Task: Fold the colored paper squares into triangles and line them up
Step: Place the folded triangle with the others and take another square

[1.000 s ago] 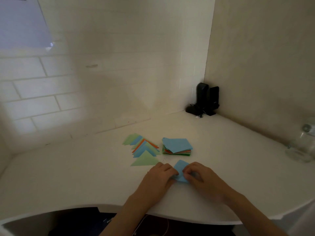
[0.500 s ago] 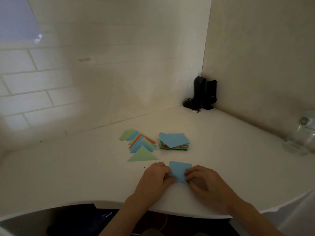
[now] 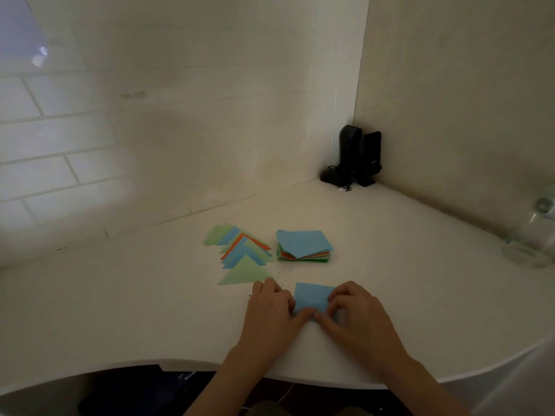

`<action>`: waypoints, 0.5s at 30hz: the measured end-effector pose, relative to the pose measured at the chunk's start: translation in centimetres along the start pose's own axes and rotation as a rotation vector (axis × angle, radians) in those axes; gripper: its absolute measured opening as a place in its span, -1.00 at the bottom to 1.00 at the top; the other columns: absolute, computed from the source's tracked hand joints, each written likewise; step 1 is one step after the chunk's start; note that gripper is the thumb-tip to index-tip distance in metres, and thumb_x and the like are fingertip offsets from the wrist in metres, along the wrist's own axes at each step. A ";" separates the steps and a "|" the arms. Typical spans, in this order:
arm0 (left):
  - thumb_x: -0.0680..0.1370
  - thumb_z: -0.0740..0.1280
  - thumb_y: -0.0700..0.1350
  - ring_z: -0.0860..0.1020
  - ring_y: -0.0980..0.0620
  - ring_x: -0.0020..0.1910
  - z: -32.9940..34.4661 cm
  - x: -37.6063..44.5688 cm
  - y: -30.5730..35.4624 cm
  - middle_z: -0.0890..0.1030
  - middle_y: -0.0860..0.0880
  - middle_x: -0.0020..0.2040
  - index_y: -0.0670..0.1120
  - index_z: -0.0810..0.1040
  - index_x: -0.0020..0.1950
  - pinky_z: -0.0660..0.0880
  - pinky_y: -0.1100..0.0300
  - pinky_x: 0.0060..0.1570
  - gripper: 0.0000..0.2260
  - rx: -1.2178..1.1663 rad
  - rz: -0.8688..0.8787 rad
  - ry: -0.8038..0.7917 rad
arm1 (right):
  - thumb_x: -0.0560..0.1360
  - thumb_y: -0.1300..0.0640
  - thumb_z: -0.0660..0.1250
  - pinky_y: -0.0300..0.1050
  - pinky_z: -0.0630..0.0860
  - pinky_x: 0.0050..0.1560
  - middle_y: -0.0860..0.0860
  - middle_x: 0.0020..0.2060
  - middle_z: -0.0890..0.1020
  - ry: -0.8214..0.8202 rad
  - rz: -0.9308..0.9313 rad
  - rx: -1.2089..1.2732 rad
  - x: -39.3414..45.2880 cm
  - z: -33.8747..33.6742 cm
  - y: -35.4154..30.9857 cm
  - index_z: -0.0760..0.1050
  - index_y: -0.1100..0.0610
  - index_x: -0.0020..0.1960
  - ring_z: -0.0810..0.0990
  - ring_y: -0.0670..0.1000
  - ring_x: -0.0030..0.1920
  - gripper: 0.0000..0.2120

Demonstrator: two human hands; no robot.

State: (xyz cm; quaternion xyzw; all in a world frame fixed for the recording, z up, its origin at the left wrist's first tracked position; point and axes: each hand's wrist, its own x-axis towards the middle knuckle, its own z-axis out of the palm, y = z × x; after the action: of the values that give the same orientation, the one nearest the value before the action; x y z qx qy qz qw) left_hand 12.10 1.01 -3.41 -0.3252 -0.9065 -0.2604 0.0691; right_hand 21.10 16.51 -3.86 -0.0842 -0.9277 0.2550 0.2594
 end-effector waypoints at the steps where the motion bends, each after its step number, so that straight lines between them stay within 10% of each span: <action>1: 0.40 0.33 0.29 0.26 0.07 -0.07 -0.1 0.1 0.0 0.33 0.03 -0.16 -0.02 0.52 -0.26 0.28 0.24 -0.01 -0.63 -0.004 -0.011 -0.015 | 0.29 -0.27 0.33 -0.13 0.50 -0.19 -0.18 -0.21 0.47 -0.014 0.013 -0.007 0.1 0.0 0.0 0.44 -0.10 -0.37 0.50 -0.17 -0.17 -0.74; 15: 0.39 0.46 -0.09 0.40 0.07 -0.12 -1.5 0.6 -0.5 0.43 0.09 -0.18 0.06 0.54 -0.16 0.30 0.27 -0.14 -0.88 -0.223 -0.006 -0.077 | 0.14 -0.37 0.22 -0.12 0.27 0.30 -0.15 0.23 0.41 -0.388 0.120 0.054 2.0 -1.1 1.7 0.31 -0.22 0.22 0.35 -0.04 0.26 -0.33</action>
State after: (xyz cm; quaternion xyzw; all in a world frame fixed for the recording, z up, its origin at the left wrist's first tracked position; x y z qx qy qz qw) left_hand 11.30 0.24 -2.15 -0.3377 -0.8749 -0.3471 -0.0029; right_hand 19.99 19.06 -3.03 -0.0817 -0.9464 0.3063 0.0625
